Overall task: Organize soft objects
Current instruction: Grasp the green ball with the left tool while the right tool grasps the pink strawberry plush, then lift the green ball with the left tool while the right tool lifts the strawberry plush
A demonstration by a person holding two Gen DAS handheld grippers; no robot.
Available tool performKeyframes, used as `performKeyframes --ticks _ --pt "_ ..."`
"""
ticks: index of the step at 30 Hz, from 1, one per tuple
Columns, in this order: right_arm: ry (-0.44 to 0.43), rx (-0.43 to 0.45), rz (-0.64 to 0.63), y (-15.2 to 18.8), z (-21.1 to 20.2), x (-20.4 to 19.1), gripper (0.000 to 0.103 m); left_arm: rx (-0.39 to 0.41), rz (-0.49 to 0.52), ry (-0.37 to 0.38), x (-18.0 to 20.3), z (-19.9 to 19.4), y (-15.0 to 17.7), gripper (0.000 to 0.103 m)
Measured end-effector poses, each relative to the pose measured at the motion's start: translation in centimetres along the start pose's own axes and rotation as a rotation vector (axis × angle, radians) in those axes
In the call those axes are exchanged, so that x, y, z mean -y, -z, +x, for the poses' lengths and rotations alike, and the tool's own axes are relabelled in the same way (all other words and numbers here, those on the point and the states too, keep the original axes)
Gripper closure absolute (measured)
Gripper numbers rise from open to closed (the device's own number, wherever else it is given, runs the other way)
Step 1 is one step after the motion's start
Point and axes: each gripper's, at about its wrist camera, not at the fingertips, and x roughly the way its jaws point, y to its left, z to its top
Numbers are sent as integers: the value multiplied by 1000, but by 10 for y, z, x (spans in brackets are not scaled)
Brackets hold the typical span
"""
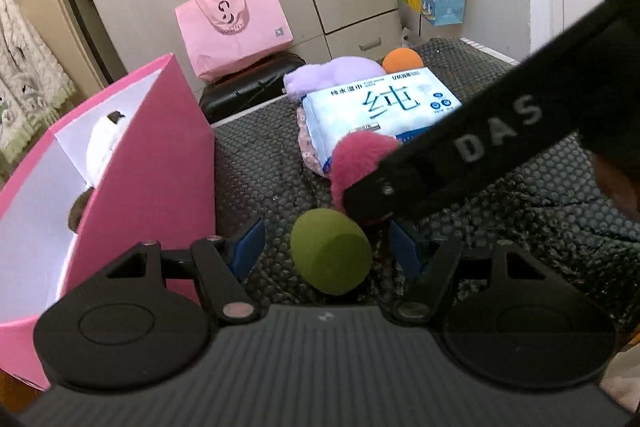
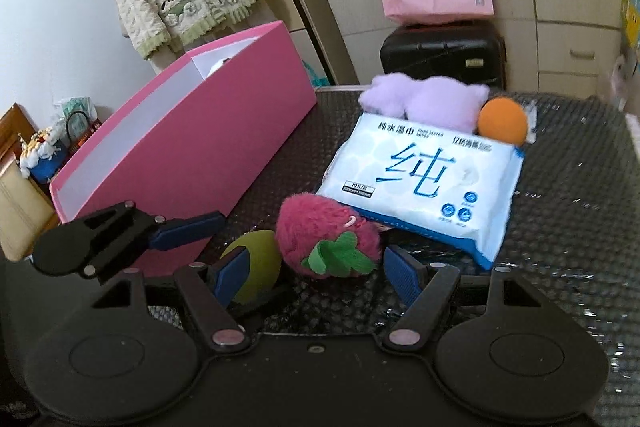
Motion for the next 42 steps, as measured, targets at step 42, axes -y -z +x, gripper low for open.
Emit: performKeyframes --ticks 42 --pt "224 68 -4 45 -64 -22 54 -32 -86 264 -28 -44 7 66"
